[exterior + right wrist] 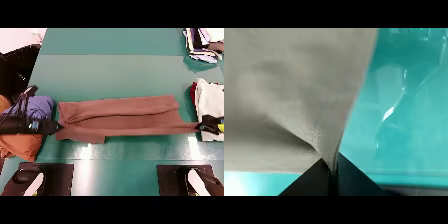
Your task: Fold the shirts.
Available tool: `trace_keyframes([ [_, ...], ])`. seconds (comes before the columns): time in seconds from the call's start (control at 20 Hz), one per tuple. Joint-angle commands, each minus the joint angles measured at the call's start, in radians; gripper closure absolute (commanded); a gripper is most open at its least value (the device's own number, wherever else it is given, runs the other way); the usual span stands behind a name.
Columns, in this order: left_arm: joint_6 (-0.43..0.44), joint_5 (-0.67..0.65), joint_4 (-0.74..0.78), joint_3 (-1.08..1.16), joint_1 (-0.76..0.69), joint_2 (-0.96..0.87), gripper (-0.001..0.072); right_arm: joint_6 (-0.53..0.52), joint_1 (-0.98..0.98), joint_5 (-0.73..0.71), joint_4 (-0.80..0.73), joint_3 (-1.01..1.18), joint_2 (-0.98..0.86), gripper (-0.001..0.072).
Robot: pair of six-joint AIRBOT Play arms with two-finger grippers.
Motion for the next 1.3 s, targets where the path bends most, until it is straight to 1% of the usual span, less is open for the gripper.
trace_keyframes([
  [0.0,0.082,0.196,0.011,0.079,0.0,-0.24,0.0683,0.005,0.079,-0.122,0.012,0.109,-0.191,0.0693],
  [0.05,0.101,0.214,0.011,0.118,0.0,-0.314,0.0683,0.005,0.111,-0.136,0.012,0.156,-0.262,0.0692],
  [0.2,0.105,0.257,0.011,0.22,0.0,-0.474,0.0682,0.005,0.182,-0.174,0.013,0.287,-0.438,0.0691],
  [0.3,0.104,0.283,0.011,0.264,0.0,-0.538,0.0682,0.005,0.204,-0.175,0.014,0.367,-0.527,0.0691],
  [0.4,0.099,0.328,0.011,0.271,0.0,-0.559,0.0682,0.005,0.208,-0.161,0.046,0.438,-0.598,0.069],
  [0.45,0.096,0.341,0.011,0.272,0.0,-0.559,0.0629,0.0,0.201,-0.16,0.078,0.47,-0.628,0.0652],
  [0.5,0.096,0.343,0.011,0.277,0.0,-0.559,0.0345,-0.005,0.19,-0.161,0.119,0.494,-0.651,0.0469],
  [0.55,0.095,0.342,0.011,0.283,0.0,-0.559,0.0102,-0.008,0.178,-0.162,0.171,0.517,-0.672,0.0262],
  [0.6,0.095,0.329,0.01,0.29,0.0,-0.559,0.009,-0.015,0.16,-0.157,0.214,0.53,-0.685,0.0196],
  [0.65,0.096,0.3,0.01,0.304,0.0,-0.559,0.0088,-0.03,0.143,-0.138,0.232,0.532,-0.688,0.0196],
  [0.75,0.096,0.249,0.01,0.327,0.0,-0.559,0.0091,-0.064,0.108,-0.093,0.209,0.531,-0.688,0.0197],
  [0.8,0.097,0.239,0.0,0.328,0.0,-0.559,0.0266,-0.066,0.085,-0.076,0.19,0.526,-0.687,0.0198],
  [0.85,0.1,0.236,-0.003,0.328,0.0,-0.559,0.0566,-0.071,0.063,-0.072,0.185,0.508,-0.684,0.0198],
  [0.9,0.106,0.237,-0.008,0.328,0.0,-0.559,0.0674,-0.079,0.03,-0.079,0.19,0.478,-0.684,0.0198],
  [0.95,0.104,0.246,-0.014,0.328,0.0,-0.56,0.0673,-0.096,0.005,-0.085,0.195,0.441,-0.685,0.0199],
  [1.05,0.104,0.263,-0.036,0.328,0.0,-0.56,0.0674,-0.164,-0.032,-0.118,0.195,0.355,-0.692,0.0197],
  [1.15,0.093,0.286,-0.076,0.32,-0.011,-0.56,0.0683,-0.181,-0.053,-0.177,0.205,0.285,-0.714,0.0196],
  [1.25,0.092,0.319,-0.089,0.312,-0.056,-0.57,0.0683,-0.233,-0.049,-0.209,0.286,0.233,-0.746,0.0196],
])
